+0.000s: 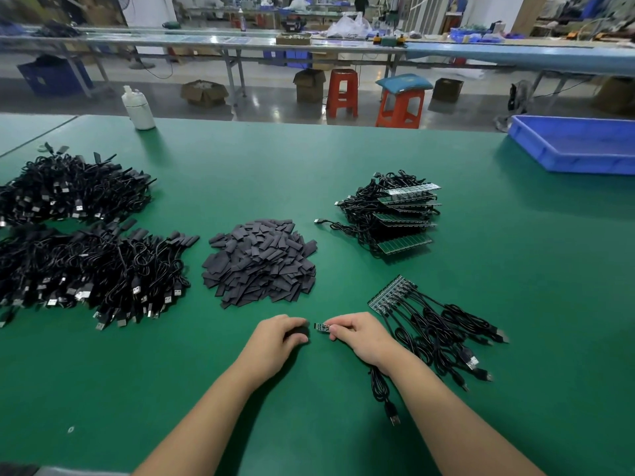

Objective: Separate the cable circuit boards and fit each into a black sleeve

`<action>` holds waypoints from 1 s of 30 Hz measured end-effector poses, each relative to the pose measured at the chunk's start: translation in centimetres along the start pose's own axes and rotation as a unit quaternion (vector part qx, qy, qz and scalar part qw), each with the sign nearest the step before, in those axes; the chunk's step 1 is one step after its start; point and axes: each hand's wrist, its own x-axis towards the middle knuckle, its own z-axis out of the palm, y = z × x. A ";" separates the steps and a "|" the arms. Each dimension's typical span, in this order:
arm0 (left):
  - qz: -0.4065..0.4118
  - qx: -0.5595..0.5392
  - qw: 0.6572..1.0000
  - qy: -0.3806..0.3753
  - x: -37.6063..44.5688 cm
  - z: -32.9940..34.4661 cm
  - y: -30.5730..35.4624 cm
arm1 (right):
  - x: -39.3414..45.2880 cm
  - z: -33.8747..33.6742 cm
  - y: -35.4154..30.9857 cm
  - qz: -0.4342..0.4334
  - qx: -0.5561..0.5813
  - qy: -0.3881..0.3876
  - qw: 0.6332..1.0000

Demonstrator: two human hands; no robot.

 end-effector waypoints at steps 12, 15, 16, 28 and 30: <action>-0.079 -0.232 0.966 0.076 -0.5 1.7 -0.6 | -0.3 0.1 -0.4 -0.002 0.032 -0.008 0.999; -0.069 -0.227 0.969 0.067 -0.5 1.9 -0.6 | -0.3 0.1 -0.4 -0.001 0.033 -0.009 0.999; -0.066 -0.224 0.970 0.067 -0.6 1.9 -0.7 | -0.3 0.1 -0.4 -0.001 0.033 -0.010 0.999; -0.041 -0.181 0.981 0.063 -0.9 1.8 -0.7 | -0.3 0.0 -0.1 -0.014 0.021 -0.033 0.999; -0.025 -0.164 0.985 0.051 -1.0 1.7 -0.6 | -0.3 -0.1 -0.1 -0.017 0.020 -0.033 0.999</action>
